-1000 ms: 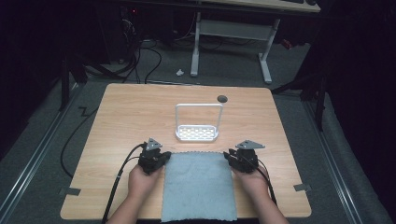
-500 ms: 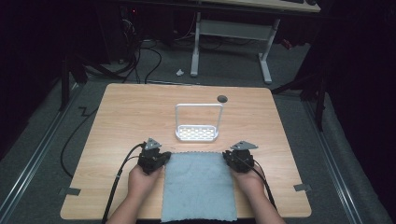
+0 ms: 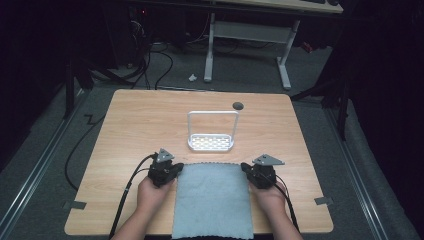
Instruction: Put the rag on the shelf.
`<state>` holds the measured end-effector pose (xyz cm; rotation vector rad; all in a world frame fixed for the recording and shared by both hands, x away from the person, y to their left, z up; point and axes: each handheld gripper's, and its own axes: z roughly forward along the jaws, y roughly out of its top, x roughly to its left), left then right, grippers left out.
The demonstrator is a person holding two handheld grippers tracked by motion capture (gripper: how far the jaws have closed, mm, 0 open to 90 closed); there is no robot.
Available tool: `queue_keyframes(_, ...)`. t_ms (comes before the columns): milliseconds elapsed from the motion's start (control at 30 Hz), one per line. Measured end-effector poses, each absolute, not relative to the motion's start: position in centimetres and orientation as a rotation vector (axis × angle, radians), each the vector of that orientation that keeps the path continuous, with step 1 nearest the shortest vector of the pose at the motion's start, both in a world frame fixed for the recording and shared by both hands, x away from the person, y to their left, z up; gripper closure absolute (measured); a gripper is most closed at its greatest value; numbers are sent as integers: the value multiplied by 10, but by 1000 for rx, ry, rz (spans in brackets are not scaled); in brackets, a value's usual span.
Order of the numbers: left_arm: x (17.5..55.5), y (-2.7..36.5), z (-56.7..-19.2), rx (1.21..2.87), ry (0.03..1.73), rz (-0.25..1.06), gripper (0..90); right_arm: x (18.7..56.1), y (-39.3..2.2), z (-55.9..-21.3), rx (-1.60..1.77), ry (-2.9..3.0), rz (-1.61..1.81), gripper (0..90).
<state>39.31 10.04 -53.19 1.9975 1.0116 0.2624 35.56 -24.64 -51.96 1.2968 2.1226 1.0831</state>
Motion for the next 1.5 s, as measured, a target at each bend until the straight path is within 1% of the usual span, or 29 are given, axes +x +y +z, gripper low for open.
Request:
queue_keyframes(267, 375, 110, -514, 1895, 943, 289, 891, 347, -247, -508, 1254, 2084, 1152, 893)
queue_keyframes(533, 360, 122, -494, 1772, 907, 305, 890, 333, -245, -486, 1183, 2024, 1227, 894)
queue_keyframes(833, 349, 125, -475, 1717, 853, 364, 890, 324, -244, -471, 1122, 1968, 1297, 894)
queue_keyframes(1100, 339, 127, -453, 1642, 805, 402, 891, 313, -243, -449, 1055, 1880, 1358, 894)
queue_keyframes(1233, 337, 125, -441, 1635, 767, 451, 891, 309, -242, -438, 1028, 1847, 1381, 894)
queue_keyframes(1500, 345, 124, -414, 1590, 734, 496, 891, 312, -243, -413, 972, 1793, 1417, 894)
